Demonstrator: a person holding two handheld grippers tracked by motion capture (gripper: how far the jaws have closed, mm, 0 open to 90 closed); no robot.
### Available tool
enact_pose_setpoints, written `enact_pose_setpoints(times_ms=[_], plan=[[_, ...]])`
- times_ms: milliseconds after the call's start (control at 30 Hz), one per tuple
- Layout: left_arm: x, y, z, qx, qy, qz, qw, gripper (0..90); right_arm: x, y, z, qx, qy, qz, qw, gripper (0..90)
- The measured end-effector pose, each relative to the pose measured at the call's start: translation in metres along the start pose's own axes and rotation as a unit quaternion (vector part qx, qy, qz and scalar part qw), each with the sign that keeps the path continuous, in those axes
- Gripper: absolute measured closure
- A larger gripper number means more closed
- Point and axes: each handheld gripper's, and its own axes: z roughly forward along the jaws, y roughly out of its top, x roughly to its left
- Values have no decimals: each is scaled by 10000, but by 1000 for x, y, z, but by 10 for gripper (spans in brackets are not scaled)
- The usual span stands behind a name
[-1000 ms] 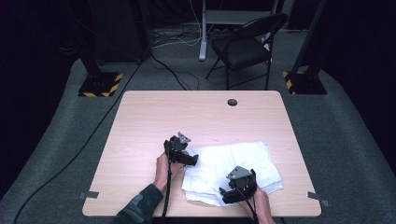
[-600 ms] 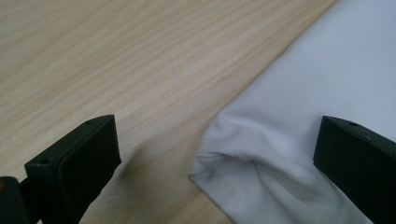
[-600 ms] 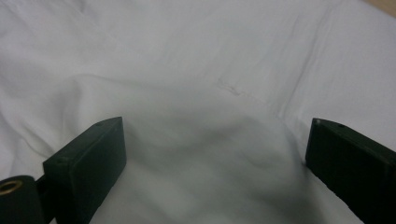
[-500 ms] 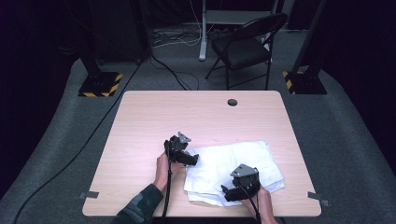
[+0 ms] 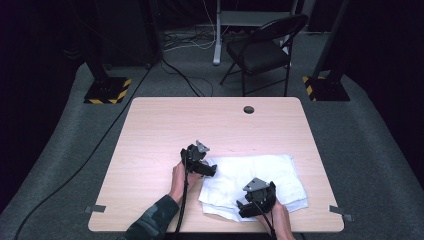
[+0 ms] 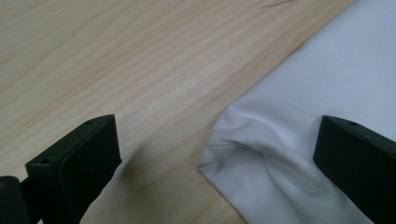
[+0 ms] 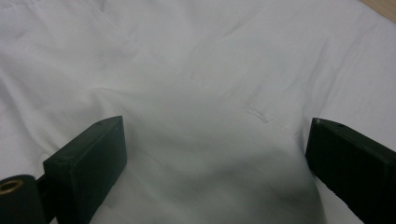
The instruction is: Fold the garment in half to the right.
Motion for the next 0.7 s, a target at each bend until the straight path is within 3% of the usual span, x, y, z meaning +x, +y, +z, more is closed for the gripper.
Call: enact_pose_setpoints(times_ms=[67, 167, 200, 400, 600, 700], plan=[[2, 0, -4, -32, -71, -24, 10000, 0, -3, 1, -2, -71, 65, 35, 9999, 43], [9, 1, -12, -38, 11, -55, 10000, 0, -1, 8, -9, -384, 194, 125, 9990, 48], [10, 1, -13, 13, 19, -42, 10000, 0, 2, 12, -9, -390, 199, 58, 9990, 48], [6, 0, -6, 240, 143, 95, 9996, 0, 20, 16, 10, -49, -24, -368, 9993, 51], [-2, 4, 0, 85, 56, 146, 9998, 1, 16, 11, 7, -22, -84, -241, 9997, 54], [-3, 4, 3, 15, -100, 97, 9999, 0, 14, 10, 4, 53, -127, -206, 9997, 54]])
